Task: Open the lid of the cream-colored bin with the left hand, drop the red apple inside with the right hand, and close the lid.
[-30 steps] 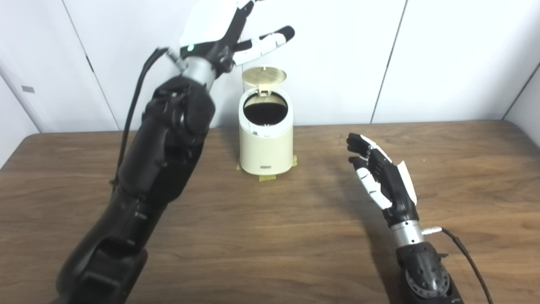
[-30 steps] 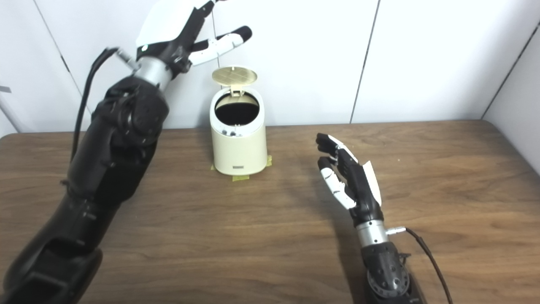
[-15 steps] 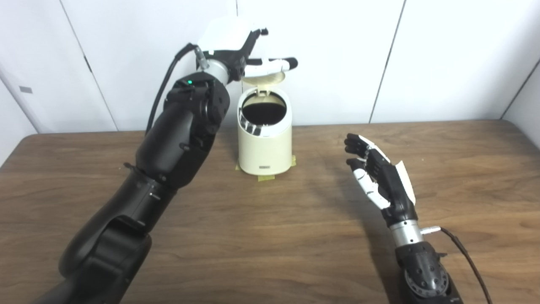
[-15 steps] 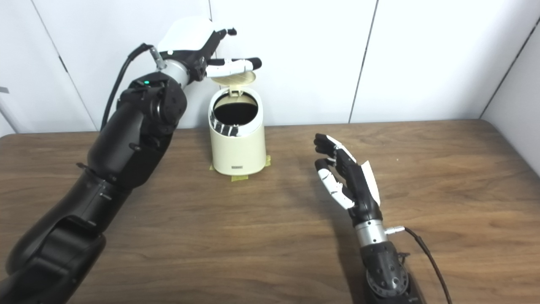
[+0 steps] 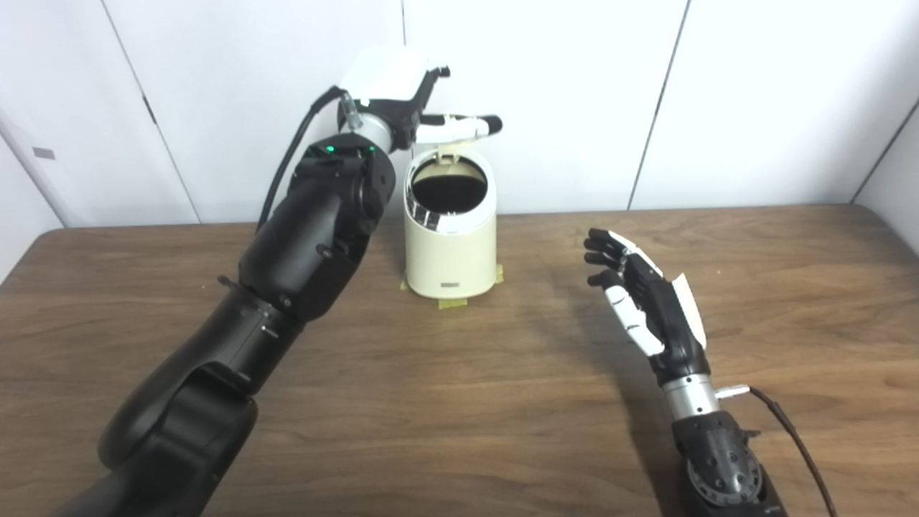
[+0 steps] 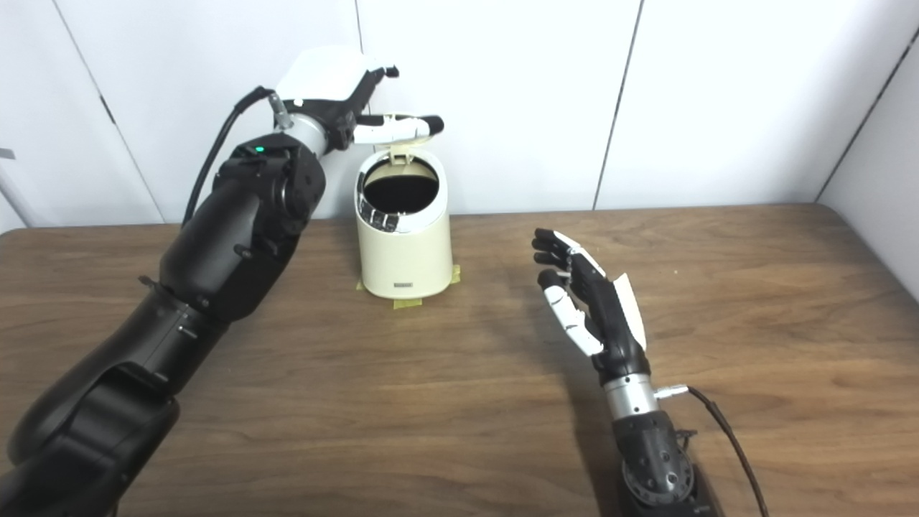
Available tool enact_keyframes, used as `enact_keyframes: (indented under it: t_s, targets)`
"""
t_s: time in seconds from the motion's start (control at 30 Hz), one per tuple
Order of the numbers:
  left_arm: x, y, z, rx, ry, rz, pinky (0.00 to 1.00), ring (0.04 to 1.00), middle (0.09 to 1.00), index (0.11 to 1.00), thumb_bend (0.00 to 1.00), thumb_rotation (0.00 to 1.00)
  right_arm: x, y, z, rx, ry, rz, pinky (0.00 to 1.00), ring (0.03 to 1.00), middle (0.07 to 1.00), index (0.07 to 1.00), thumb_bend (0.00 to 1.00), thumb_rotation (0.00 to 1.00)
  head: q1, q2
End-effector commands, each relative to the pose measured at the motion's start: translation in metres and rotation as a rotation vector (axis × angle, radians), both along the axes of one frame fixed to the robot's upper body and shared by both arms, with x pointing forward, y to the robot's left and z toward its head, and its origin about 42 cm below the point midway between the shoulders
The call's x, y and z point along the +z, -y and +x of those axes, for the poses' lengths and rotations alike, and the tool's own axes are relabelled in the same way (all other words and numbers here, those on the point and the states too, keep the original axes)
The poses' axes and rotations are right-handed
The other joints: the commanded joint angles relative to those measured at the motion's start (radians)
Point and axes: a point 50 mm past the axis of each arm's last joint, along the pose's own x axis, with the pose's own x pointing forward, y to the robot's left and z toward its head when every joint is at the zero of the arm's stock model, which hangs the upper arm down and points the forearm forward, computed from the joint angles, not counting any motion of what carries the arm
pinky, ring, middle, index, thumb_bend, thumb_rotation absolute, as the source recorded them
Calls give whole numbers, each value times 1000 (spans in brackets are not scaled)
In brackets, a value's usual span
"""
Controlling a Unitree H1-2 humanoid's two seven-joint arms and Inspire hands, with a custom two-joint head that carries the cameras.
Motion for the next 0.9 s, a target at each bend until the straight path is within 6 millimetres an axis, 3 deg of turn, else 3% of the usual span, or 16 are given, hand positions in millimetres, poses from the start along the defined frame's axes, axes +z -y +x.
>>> enact_keyframes:
  t_s: [0.0,0.7,0.87]
  targets:
    - [29,-2,2,13,81,9,1000,1000,951,908,866,985,8,-8,4,9,46,21,627,763,805,805,200,774,0,2]
    - [15,-9,-3,6,32,43,1000,1000,963,890,869,967,9,-11,2,7,9,31,662,772,812,807,232,612,-2,6]
    - [6,-13,-3,-14,31,74,1000,1000,944,891,871,962,8,-11,4,18,16,21,665,785,819,813,225,614,-3,5]
